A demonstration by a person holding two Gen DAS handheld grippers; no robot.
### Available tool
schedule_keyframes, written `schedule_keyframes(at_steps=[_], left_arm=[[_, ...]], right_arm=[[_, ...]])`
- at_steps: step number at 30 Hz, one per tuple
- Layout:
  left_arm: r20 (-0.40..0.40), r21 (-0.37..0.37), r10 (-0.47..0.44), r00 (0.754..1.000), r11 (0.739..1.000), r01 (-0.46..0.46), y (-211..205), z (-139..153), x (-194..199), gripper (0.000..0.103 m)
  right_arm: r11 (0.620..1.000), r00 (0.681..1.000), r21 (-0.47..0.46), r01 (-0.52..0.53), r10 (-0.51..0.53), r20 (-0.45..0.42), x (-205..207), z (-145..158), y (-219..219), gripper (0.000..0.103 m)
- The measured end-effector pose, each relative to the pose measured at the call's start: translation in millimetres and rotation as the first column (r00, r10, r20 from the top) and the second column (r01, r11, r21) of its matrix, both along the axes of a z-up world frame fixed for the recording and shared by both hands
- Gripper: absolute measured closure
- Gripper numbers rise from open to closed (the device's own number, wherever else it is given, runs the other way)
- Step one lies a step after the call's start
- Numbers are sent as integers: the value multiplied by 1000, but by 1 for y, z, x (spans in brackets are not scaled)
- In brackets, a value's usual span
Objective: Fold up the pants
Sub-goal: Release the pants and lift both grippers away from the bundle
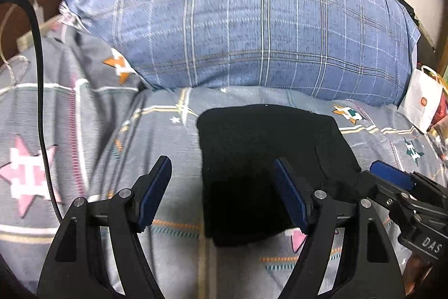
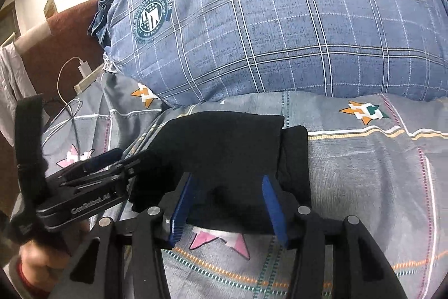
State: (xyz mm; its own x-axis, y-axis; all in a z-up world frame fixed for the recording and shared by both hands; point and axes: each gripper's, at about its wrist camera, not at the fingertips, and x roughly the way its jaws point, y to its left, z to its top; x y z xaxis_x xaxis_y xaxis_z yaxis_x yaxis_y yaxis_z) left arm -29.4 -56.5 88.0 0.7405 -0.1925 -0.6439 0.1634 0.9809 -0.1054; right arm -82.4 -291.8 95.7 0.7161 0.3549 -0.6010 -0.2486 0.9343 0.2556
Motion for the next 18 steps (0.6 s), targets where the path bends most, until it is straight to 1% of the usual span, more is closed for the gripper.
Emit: schedule_keyframes(at_steps=[2, 6, 10, 15, 18], left_arm=[[12, -6, 5, 1000, 1000, -5, 5, 5, -11, 27], [11, -17, 18, 1000, 1000, -18, 12, 10, -25, 27], [26, 4, 38, 999, 999, -38, 16, 12, -39, 27], [16, 30, 44, 999, 999, -44, 17, 12, -50, 27], [18, 24, 43, 999, 999, -44, 17, 12, -57, 27]], right_arm=[[1000, 1000, -5, 5, -5, 3, -5, 2, 3, 53], [1000, 1000, -8, 14, -14, 11, -13, 6, 7, 52], [1000, 1000, -12, 14, -13, 15, -23, 8, 13, 51], [1000, 1000, -19, 7, -7, 14, -31, 8, 17, 50], [1000, 1000, -16, 8, -8, 17, -36, 9, 16, 49]])
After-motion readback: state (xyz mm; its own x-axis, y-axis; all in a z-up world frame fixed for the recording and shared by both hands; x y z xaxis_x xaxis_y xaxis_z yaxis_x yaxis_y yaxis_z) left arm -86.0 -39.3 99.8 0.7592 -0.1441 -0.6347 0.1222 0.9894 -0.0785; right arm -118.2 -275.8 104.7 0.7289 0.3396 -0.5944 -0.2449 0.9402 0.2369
